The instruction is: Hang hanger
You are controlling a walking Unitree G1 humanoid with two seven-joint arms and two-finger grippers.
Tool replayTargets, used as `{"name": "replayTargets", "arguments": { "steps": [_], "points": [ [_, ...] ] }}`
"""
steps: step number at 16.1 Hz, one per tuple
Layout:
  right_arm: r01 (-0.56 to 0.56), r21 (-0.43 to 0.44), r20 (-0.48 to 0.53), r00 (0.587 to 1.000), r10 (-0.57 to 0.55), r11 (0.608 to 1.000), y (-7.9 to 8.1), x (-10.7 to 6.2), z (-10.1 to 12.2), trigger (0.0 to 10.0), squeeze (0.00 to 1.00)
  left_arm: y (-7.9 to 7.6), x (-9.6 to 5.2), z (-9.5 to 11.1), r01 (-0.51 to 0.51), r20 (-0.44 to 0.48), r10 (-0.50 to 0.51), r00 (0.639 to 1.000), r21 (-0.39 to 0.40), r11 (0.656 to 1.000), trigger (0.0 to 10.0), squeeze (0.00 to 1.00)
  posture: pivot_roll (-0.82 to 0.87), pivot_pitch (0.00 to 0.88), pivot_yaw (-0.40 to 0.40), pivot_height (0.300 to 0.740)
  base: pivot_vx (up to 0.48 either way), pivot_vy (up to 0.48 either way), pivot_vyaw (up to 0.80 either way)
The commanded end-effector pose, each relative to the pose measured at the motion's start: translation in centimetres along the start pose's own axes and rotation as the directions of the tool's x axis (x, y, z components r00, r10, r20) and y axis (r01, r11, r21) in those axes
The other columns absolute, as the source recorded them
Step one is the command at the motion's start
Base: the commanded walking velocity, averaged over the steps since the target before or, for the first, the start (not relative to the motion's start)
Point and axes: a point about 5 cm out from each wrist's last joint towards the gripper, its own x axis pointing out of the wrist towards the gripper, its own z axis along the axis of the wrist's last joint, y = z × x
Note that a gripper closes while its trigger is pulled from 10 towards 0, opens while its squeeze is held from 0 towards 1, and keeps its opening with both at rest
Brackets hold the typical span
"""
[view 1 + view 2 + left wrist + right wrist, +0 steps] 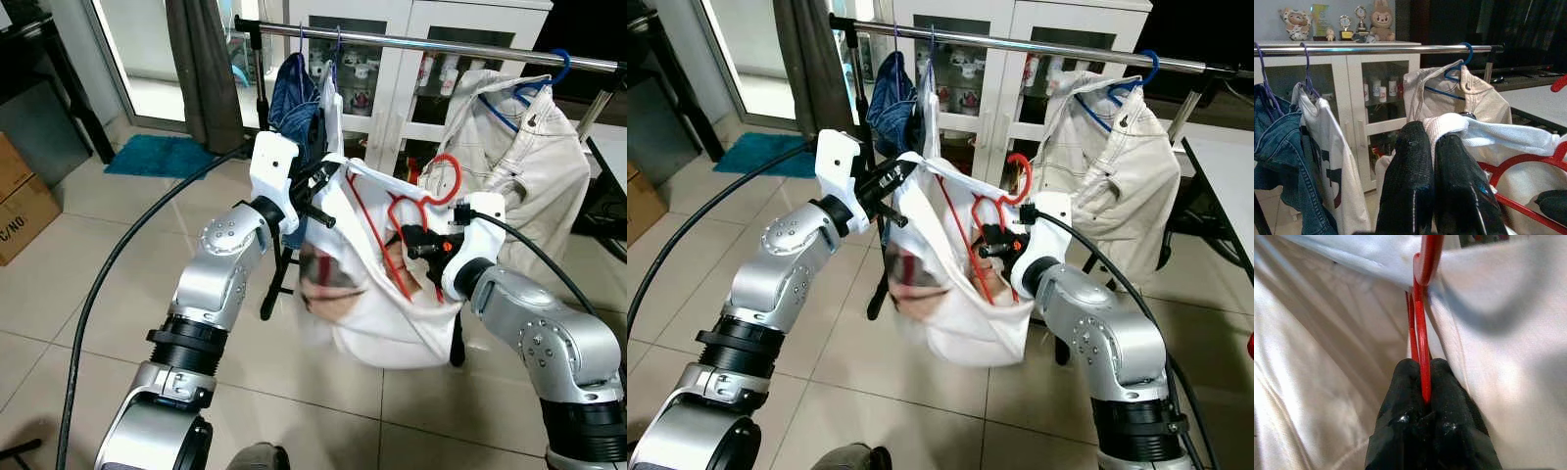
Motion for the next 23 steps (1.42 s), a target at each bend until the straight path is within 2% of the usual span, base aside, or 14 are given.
{"name": "replayTargets", "arguments": {
  "steps": [1, 3, 5, 7, 9, 11, 15, 16, 17, 18, 19, 20, 21, 23],
  "points": [
    [0.076, 0.013, -0.045, 0.996, -0.075, 0.997, -1.2, -0.2, -0.6, 10.0, 0.00, 0.4, 0.0, 0.9, -0.025, 0.026, 0.024, 0.999, 0.015, 1.000, 0.0, 0.00, -0.01, 0.000, 0.020, 0.740, 0.000, 0.000, 0.00],
    [0.148, 0.022, -0.126, 0.982, -0.144, 0.989, -2.0, -0.4, -2.0, 10.0, 0.00, 0.2, 0.0, 0.9, -0.015, 0.023, 0.015, 1.000, 0.019, 1.000, 0.0, 0.00, 0.00, 0.000, 0.018, 0.740, 0.000, 0.000, 0.00],
    [0.196, 0.023, -0.151, 0.970, -0.190, 0.980, -2.6, -0.5, -2.5, 10.0, 0.00, 0.1, 0.0, 0.9, -0.014, 0.024, 0.013, 1.000, 0.020, 1.000, 0.0, 0.00, 0.00, 0.000, 0.018, 0.740, 0.000, 0.000, 0.00],
    [0.336, 0.026, -0.192, 0.926, -0.325, 0.941, -4.3, -0.8, -3.0, 10.0, 0.00, -0.3, 0.0, 1.3, -0.007, 0.033, 0.006, 0.999, 0.032, 0.999, 0.0, 0.00, 0.00, 0.000, 0.017, 0.740, 0.000, 0.000, 0.00],
    [0.420, 0.032, -0.205, 0.891, -0.405, 0.907, -5.4, -1.1, -3.1, 10.0, 0.00, -0.6, 0.0, 1.4, 0.000, 0.036, -0.001, 0.999, 0.033, 0.999, 0.0, 0.00, 0.00, 0.000, 0.018, 0.740, 0.000, 0.000, 0.00],
    [0.465, 0.041, -0.190, 0.873, -0.450, 0.885, -5.9, -1.2, -2.8, 10.0, 0.00, -0.9, -0.1, 1.2, 0.005, 0.025, -0.006, 1.000, 0.042, 0.999, 0.0, 0.00, 0.00, 0.000, 0.019, 0.740, 0.000, 0.000, 0.00],
    [0.557, 0.033, -0.122, 0.826, -0.550, 0.830, -6.4, -1.0, -1.2, 10.0, 0.00, -2.7, -0.1, 0.3, 0.067, -0.014, -0.067, 0.998, 0.056, 0.996, 0.0, 0.00, 0.00, 0.000, 0.018, 0.740, 0.000, 0.000, 0.00],
    [0.605, 0.051, -0.094, 0.795, -0.599, 0.795, -6.9, -1.2, -0.7, 10.0, 0.00, -3.1, -0.1, 0.0, 0.072, -0.024, -0.071, 0.997, 0.059, 0.996, 0.0, 0.00, 0.00, 0.000, 0.017, 0.740, 0.000, 0.000, 0.00],
    [0.614, 0.083, -0.048, 0.789, -0.613, 0.785, -7.1, -1.3, 0.1, 10.0, 0.00, -3.2, -0.1, -0.1, 0.068, -0.028, -0.067, 0.997, 0.058, 0.996, 0.0, 0.00, 0.00, 0.000, 0.016, 0.740, 0.000, 0.000, 0.00],
    [0.613, 0.067, -0.031, 0.790, -0.612, 0.788, -7.1, -1.3, 0.4, 10.0, 0.00, -3.2, -0.1, -0.2, 0.065, -0.031, -0.064, 0.998, 0.057, 0.996, 0.0, 0.00, -0.01, 0.000, 0.015, 0.740, 0.000, 0.000, 0.00],
    [0.583, 0.068, -0.012, 0.812, -0.584, 0.810, -6.7, -1.1, 0.8, 10.0, 0.00, -3.1, -0.2, -0.2, 0.062, -0.033, -0.060, 0.998, 0.055, 0.997, 0.0, 0.00, -0.01, 0.000, 0.015, 0.740, 0.000, 0.000, 0.00],
    [0.425, 0.000, 0.000, 0.905, -0.425, 0.905, -4.6, -0.2, 1.1, 10.0, 0.00, -3.0, -0.2, -0.3, 0.051, -0.038, -0.049, 0.998, 0.055, 0.997, 0.0, 0.00, -0.01, 0.000, 0.017, 0.740, 0.000, 0.000, 0.00],
    [0.253, -0.121, -0.029, 0.966, -0.258, 0.960, -2.3, 0.2, 0.8, 10.0, 0.00, -2.8, -0.2, -0.4, 0.036, -0.046, -0.033, 0.998, 0.062, 0.997, 0.0, 0.00, -0.01, 0.000, 0.019, 0.740, 0.000, 0.000, 0.00],
    [0.208, -0.212, -0.048, 0.974, -0.222, 0.955, -1.5, 0.3, 0.4, 10.0, 0.00, -2.7, 0.0, -0.5, 0.021, -0.055, -0.017, 0.998, 0.082, 0.996, 0.0, 0.00, -0.01, 0.000, 0.017, 0.740, 0.000, 0.000, 0.00]
  ]
}}
